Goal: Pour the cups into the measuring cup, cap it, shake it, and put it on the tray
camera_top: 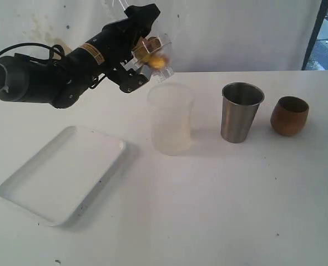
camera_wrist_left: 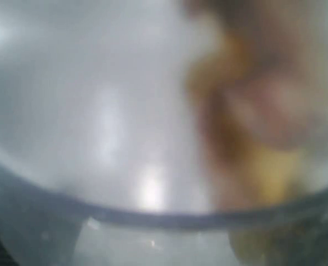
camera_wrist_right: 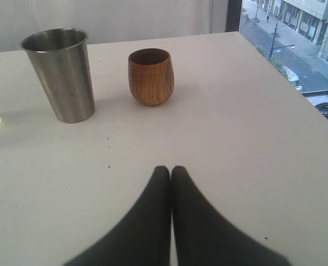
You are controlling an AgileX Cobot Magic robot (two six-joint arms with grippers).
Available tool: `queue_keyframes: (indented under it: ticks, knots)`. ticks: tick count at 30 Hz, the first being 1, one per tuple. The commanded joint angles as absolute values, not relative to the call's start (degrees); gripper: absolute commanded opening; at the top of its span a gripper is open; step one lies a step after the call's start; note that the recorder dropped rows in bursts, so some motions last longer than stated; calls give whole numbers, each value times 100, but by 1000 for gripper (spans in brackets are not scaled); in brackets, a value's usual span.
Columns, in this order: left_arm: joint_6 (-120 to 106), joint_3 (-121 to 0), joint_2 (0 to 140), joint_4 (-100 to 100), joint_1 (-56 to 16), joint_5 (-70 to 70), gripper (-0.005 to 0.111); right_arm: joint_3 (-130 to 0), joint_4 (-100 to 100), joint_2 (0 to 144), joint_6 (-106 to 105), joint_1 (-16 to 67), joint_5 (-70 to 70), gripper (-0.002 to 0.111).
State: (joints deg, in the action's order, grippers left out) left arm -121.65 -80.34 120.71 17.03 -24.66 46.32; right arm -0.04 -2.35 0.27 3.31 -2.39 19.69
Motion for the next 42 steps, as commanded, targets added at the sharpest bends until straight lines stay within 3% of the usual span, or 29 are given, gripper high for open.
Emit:
queue_keyframes:
  ticks: [1, 11, 21, 27, 34, 37, 42]
  knots:
    - [-12135, -8078, 11936, 1597, -2478, 4838, 0, 0, -257, 0, 326, -284, 1945, 0]
    - [-12067, -8078, 11936, 1520, -2478, 4832, 0, 0, -257, 0, 326, -284, 1945, 0]
    - [-10414, -8027, 11926, 1381, -2478, 4846, 0, 0, -257, 0, 277, -284, 1945, 0]
    - [-7548, -7391, 11591, 750, -2465, 4842, 0, 0, -257, 0, 277, -284, 1945, 0]
    - [-821, -6942, 11177, -1348, -2221, 4501, 0, 0, -257, 0, 277, -284, 1945, 0]
    - [1319, -6916, 11065, -178, -1853, 4153, 0, 0, -257, 0, 277, -284, 1945, 0]
    - [1756, -6916, 10753, 1037, -1586, 3374, 0, 0, -257, 0, 277, -284, 1945, 0]
